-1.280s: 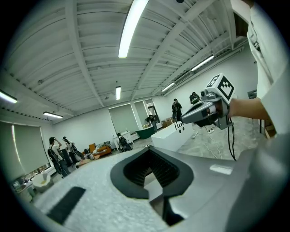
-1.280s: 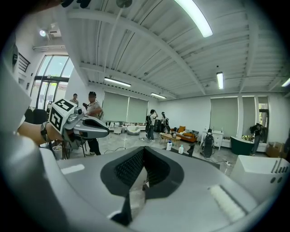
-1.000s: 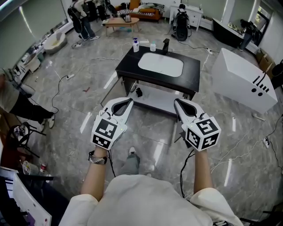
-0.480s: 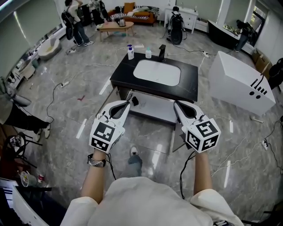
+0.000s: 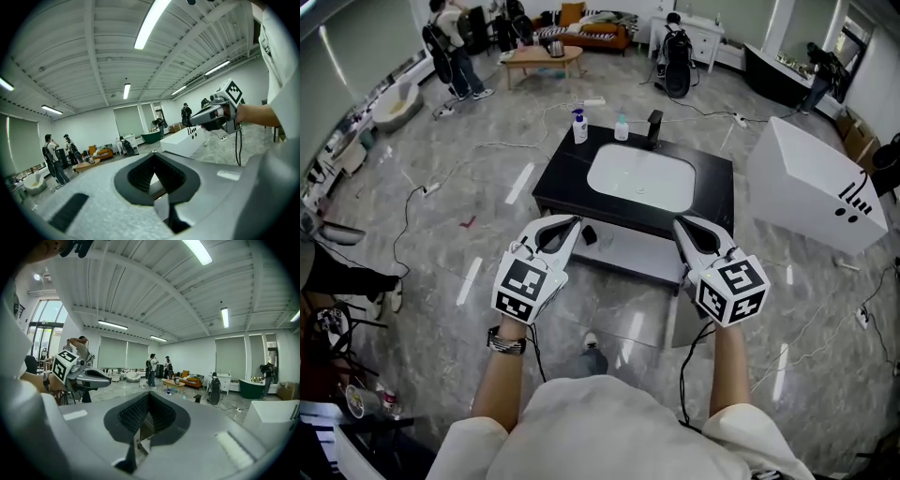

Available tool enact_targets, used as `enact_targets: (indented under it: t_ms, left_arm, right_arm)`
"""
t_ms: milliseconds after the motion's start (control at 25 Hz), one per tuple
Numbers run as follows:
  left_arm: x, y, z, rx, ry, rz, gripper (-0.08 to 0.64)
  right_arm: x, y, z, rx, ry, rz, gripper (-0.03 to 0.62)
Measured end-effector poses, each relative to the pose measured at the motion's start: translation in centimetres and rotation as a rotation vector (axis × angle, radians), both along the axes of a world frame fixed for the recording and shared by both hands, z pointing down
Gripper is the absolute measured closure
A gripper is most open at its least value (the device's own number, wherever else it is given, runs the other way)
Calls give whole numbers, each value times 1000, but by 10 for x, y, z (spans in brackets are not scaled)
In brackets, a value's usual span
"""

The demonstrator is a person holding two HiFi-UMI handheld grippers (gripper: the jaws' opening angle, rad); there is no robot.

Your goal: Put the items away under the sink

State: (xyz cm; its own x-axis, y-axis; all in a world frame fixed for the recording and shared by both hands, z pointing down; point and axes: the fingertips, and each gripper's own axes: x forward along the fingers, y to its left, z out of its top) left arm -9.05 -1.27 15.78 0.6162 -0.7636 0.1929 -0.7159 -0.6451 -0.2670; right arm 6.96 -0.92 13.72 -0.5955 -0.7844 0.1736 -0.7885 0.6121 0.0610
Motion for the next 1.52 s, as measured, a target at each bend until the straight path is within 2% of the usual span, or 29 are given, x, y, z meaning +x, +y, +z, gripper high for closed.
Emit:
enact_targets:
  t_ms: [280,600,1280,1520]
  left_arm:
    - [-18,-82,1,-13,-9,48,555]
    - [-46,-151,2,-17,0,51,555]
    - [-68,-246,12,-35,9,40,555]
    - [-65,-310,19,-48,13,2,538]
  right_arm:
    - [-30,-76,-3,8,-7,26,586]
    - [-56,-142,0,-13,6,32,586]
    - [-78,-231,16,-49,19,38,586]
    - [-71,-288,21,-47,15,16,586]
